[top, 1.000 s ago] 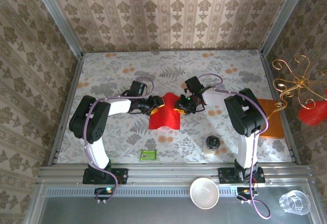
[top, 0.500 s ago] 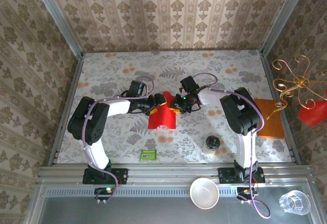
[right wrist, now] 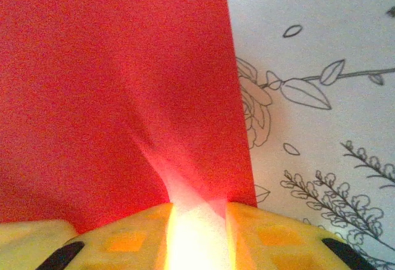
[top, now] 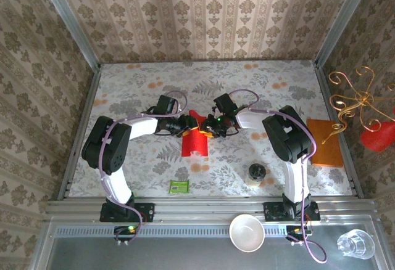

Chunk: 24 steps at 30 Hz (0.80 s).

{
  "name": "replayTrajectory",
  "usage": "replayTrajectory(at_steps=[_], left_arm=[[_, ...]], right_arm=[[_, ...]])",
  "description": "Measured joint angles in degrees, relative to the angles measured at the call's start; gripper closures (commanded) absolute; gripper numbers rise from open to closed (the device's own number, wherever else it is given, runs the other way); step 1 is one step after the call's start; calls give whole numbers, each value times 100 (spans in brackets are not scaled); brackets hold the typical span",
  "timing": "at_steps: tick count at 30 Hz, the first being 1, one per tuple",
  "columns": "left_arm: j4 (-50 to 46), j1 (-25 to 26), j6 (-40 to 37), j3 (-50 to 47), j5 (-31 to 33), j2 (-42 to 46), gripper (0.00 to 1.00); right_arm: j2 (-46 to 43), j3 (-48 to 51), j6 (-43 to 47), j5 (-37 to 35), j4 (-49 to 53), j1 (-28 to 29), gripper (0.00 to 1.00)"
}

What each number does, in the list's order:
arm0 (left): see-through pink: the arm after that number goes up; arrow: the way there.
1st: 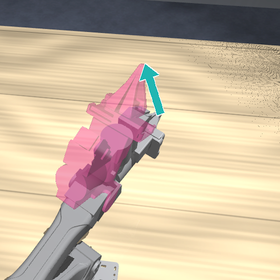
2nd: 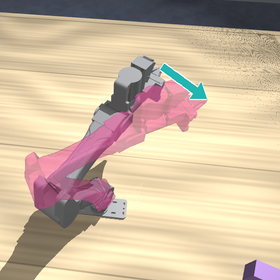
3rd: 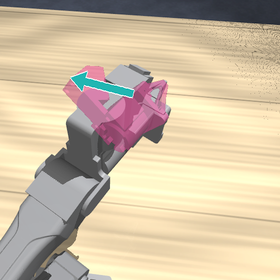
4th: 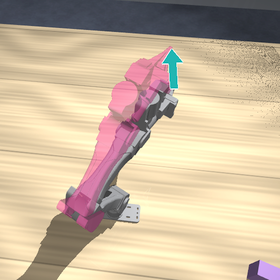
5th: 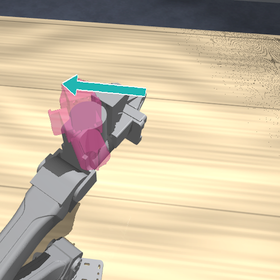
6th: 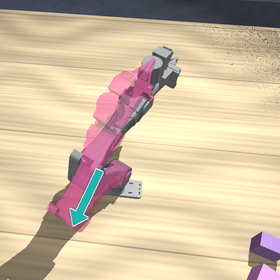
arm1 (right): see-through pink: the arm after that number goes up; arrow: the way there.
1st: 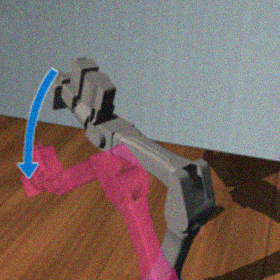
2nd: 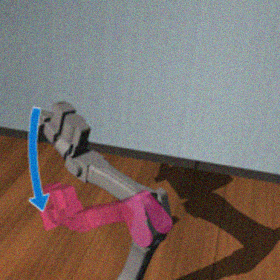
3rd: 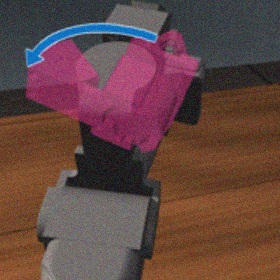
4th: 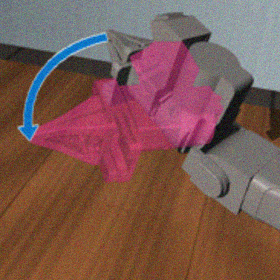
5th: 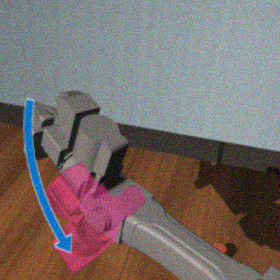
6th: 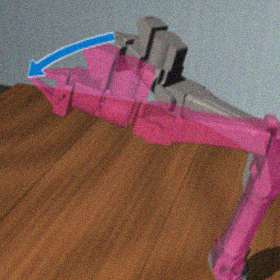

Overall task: Fold a paper plane with a square sheet of paper (pick it up from the middle)
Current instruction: First fold in half a square sheet of paper at the center of the table.

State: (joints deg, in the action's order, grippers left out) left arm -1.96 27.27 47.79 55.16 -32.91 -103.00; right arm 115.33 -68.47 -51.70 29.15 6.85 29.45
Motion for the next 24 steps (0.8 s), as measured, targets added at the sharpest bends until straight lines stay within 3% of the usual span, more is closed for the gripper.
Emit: replayTrajectory(at_steps=[4, 8, 15, 24], left_arm=[[4, -46, -66, 2, -98, 66, 64], [90, -282, -81, 2, -372, 382, 65], [439, -476, 92, 151, -1071, 898, 67], [881, -476, 422, 369, -1803, 964, 67]], right_arm=[[-455, 627, -44, 2, -306, -168, 59], [-1086, 1187, -9, 52, -568, -584, 46], [-1773, 1447, 157, 737, -1547, -1119, 28], [-1784, 1534, -131, 1606, -2634, -1073, 28]])
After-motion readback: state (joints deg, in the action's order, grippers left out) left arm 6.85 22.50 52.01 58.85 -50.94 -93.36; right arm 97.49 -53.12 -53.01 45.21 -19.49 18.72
